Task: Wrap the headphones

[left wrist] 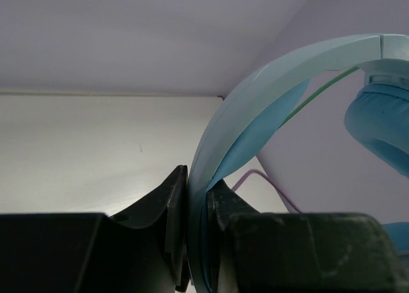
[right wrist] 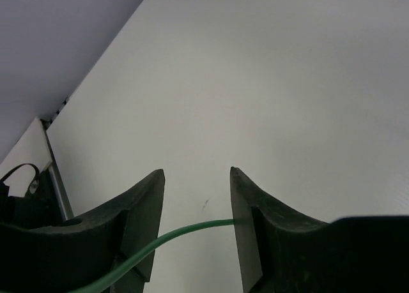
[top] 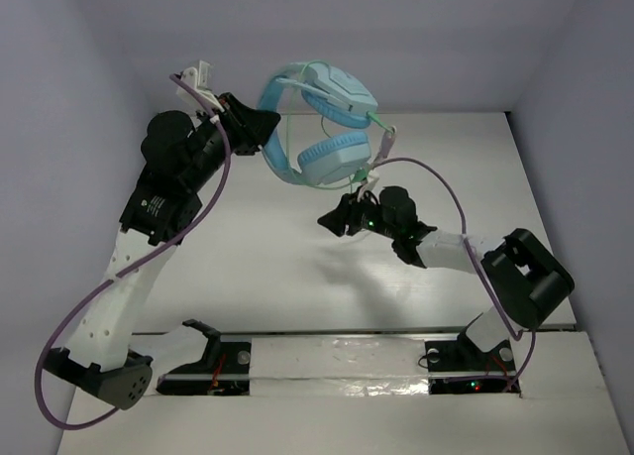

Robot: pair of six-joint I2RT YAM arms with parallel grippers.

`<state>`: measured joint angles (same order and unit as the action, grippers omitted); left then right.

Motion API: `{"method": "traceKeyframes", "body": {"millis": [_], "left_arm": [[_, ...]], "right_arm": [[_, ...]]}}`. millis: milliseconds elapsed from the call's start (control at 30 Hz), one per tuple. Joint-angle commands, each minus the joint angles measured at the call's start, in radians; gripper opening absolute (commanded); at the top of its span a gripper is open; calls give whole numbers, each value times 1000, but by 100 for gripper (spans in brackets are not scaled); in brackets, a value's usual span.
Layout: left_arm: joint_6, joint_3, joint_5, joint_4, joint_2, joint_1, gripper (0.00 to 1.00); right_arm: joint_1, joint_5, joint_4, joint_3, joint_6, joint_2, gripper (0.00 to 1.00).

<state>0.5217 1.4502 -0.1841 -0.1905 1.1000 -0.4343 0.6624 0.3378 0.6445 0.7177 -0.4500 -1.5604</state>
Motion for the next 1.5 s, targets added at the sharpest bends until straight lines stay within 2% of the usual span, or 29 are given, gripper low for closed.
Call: {"method": "traceKeyframes", "body": {"millis": [0, 100, 233, 333, 433, 533, 567, 733, 767, 967, 1067, 1167, 1300, 1467], "left_arm": [[38, 87, 94, 120, 14, 17, 0], [40, 93, 112, 129, 44, 17, 0], [25, 79, 204, 140, 58, 29, 0], [3, 82, 276, 141, 72, 29, 0], [-32, 75, 408, 148, 93, 29, 0], [-71, 23, 540, 173, 110, 29, 0], [-78, 3, 581, 183, 118, 29, 0], [-49, -148, 684, 226, 147, 29, 0], [-46, -180, 711, 238, 149, 29, 0], [-52, -347, 848, 270, 161, -69, 0], [-57, -404, 877, 255, 164, -106, 0], [-65, -474, 859, 269, 155, -129, 0], [-77, -533, 859, 260, 141, -220, 0], [-112, -582, 824, 197, 123, -282, 0]], "right_arm": [[28, 55, 98, -1, -35, -19, 52], [78, 66, 87, 20, -35, -39, 48], [144, 53, 87, 28, -49, -55, 21], [200, 40, 57, 29, -62, -44, 12], [272, -18, -63, 34, -44, -7, 6], [339, -106, -241, 54, -27, 71, 4], [356, -129, -346, 66, -15, 115, 2], [479, -296, -696, 215, 27, 203, 0], [491, -324, -789, 235, 34, 218, 0], [510, -465, -1096, 393, 85, 295, 0], [510, -581, -1216, 494, 129, 309, 0], [510, -675, -1256, 571, 184, 312, 0], [510, -769, -1307, 660, 250, 248, 0], [510, -939, -1388, 755, 293, 181, 0]]}}
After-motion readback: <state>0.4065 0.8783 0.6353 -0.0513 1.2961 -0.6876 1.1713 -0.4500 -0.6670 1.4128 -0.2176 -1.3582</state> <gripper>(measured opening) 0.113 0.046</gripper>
